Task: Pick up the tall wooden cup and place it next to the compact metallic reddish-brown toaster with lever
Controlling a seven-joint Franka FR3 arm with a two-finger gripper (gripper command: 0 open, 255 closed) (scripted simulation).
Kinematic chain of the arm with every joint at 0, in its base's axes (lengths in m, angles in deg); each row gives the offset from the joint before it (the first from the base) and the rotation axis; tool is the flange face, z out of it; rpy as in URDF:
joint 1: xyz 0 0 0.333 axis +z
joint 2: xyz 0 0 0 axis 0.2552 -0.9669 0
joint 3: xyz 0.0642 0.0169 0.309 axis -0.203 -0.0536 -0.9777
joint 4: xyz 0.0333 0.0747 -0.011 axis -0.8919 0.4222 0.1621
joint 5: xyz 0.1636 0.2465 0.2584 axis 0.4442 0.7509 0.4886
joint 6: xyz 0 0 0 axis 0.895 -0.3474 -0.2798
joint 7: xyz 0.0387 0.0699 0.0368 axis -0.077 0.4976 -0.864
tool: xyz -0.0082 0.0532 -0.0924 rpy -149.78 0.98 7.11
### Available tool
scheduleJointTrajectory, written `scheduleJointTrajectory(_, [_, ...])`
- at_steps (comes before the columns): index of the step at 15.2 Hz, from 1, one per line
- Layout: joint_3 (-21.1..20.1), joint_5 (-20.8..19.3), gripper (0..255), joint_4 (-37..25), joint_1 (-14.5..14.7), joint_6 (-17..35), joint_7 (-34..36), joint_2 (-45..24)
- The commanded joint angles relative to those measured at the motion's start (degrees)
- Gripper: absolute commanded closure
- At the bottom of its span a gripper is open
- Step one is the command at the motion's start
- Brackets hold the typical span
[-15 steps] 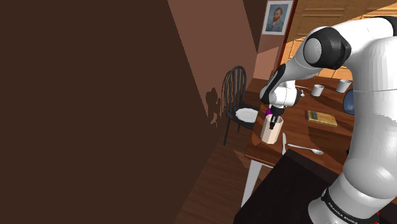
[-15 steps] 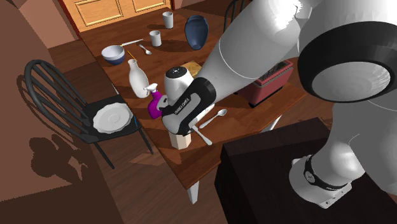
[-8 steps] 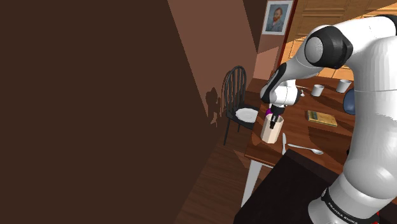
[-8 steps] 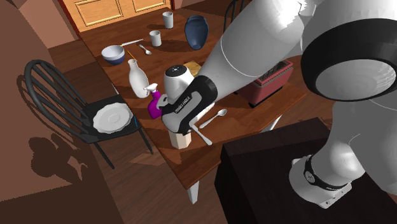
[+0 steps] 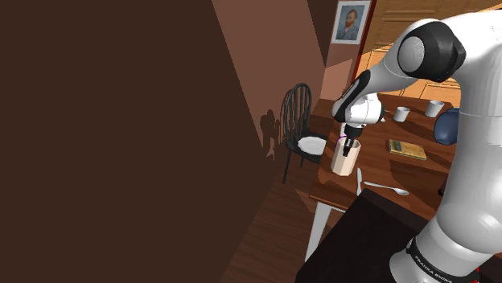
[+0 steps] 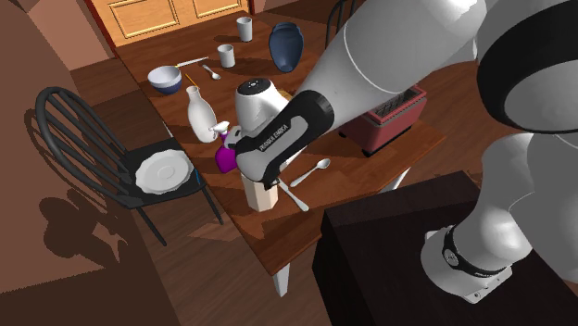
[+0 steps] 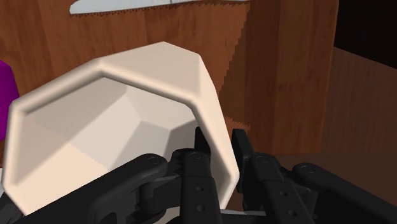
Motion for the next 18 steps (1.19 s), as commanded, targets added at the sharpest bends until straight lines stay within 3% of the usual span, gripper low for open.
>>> scheduleJointTrajectory(1, [0.9, -1.3, 255, 0.3, 0.7, -1.1, 0.9, 1.6])
scheduleJointTrajectory(18, [5.5, -11.3, 255, -1.0, 4.2, -11.9, 7.9, 12.9])
